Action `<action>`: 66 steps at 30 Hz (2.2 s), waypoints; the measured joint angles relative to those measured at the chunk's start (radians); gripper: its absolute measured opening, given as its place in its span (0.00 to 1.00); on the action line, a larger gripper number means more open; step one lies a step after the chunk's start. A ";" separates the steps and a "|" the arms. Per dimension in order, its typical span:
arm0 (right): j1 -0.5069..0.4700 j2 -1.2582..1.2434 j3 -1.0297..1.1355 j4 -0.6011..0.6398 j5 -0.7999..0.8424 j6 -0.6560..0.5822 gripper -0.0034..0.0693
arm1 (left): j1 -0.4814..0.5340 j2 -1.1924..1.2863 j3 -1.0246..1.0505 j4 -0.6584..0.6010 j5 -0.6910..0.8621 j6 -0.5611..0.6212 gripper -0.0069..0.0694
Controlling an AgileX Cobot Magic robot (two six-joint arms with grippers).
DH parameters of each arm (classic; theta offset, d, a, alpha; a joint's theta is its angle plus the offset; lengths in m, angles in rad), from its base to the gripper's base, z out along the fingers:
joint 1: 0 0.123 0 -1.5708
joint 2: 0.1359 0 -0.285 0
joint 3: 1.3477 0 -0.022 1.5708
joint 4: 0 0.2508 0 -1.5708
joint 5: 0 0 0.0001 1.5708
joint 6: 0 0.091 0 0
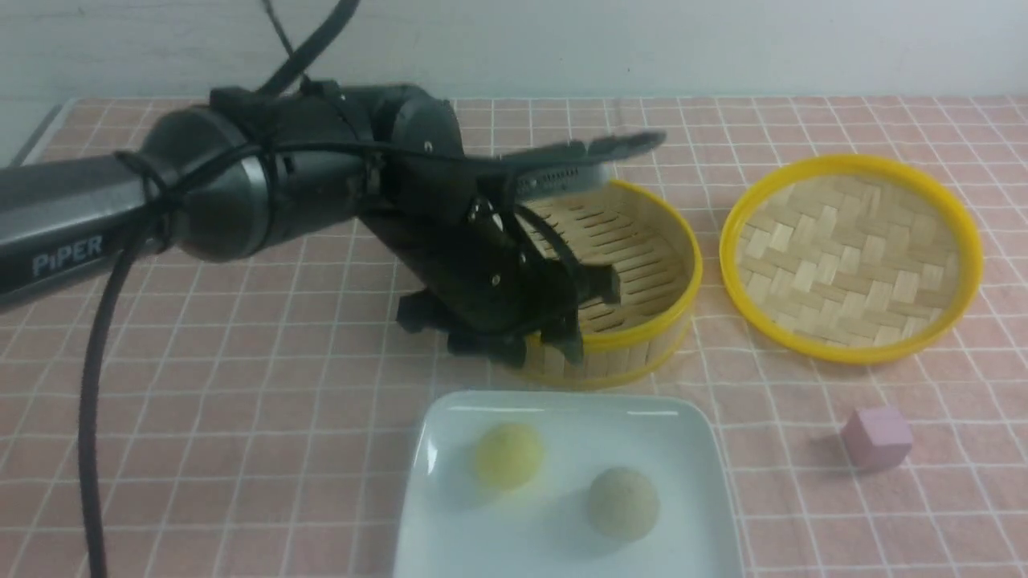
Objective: Put the steamed buns into the plate on the pink tablecloth.
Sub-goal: 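Reach into the bamboo steamer and grasp a bun with the left gripper, then carry the bun from the bamboo steamer to the plate with the left gripper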
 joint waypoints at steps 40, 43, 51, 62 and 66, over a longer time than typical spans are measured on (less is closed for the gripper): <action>0.000 0.000 0.000 0.021 0.007 0.000 0.27 | 0.085 0.464 -0.444 0.339 -0.067 -0.044 0.13; 0.000 0.000 0.000 0.021 0.007 0.000 0.27 | 0.085 0.425 -0.442 0.337 -0.013 -0.064 0.13; 0.000 0.000 0.001 0.021 0.007 0.000 0.27 | 0.083 0.178 -0.430 0.325 0.119 -0.068 0.12; 0.000 0.000 0.016 0.021 0.007 0.000 0.28 | 0.049 0.003 -0.426 0.344 0.349 -0.019 0.12; 0.000 0.000 0.016 0.025 0.007 0.000 0.29 | -0.033 -0.015 -0.377 0.379 0.426 0.015 0.12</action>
